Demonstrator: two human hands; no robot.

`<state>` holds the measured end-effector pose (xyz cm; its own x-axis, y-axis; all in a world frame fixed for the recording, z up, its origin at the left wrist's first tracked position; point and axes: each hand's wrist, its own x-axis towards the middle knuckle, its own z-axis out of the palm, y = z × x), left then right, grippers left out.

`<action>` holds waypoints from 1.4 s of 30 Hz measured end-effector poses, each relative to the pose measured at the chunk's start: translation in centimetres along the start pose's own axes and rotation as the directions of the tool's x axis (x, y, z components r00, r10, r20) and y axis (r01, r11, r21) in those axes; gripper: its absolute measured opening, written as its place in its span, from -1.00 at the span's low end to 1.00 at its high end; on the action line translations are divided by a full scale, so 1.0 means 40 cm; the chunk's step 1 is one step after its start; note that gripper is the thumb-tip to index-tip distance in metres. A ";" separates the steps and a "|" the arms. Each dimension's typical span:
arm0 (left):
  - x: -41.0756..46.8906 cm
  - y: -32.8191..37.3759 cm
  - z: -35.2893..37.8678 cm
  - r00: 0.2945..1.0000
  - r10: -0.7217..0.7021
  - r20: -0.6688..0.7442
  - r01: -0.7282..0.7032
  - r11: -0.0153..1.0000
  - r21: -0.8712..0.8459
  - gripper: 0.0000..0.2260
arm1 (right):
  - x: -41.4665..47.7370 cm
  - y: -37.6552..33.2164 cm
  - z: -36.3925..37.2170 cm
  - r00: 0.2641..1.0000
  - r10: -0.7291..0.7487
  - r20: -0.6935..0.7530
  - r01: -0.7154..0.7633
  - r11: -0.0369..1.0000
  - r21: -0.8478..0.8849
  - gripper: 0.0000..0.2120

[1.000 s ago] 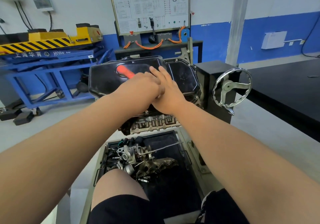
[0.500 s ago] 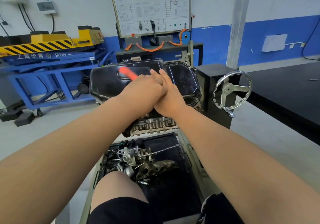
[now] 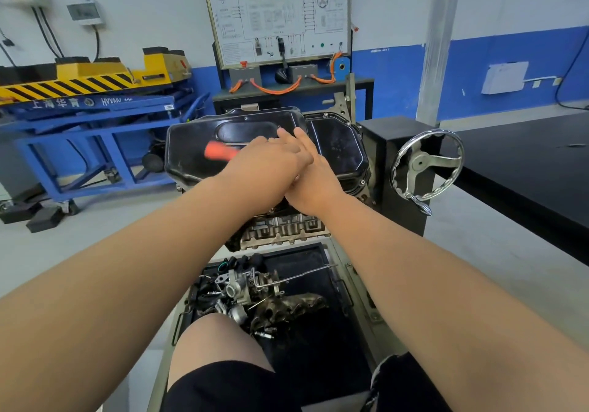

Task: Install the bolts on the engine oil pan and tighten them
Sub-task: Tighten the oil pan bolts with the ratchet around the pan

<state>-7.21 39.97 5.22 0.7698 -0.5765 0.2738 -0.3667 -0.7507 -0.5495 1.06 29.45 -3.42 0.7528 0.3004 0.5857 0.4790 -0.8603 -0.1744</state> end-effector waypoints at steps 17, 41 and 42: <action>0.007 0.002 -0.010 0.993 -0.082 0.087 0.082 0.997 -0.001 -0.73 | -0.004 -0.012 0.010 0.996 0.039 -0.075 -0.031 0.994 0.109 -0.29; -0.019 -0.024 0.023 0.975 0.187 -0.119 -0.179 0.981 0.079 -0.70 | -0.001 -0.007 0.005 0.992 0.057 -0.109 -0.047 0.994 0.098 -0.28; -0.015 -0.020 0.024 0.977 0.182 -0.115 -0.171 0.981 0.095 -0.70 | 0.000 -0.007 0.009 0.993 0.064 -0.104 -0.056 0.996 0.075 -0.28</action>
<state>-6.88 41.22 4.74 0.6249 -0.7367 0.2584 -0.4421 -0.6068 -0.6606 1.10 29.84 -3.66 0.7311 0.2006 0.6521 0.4684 -0.8426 -0.2660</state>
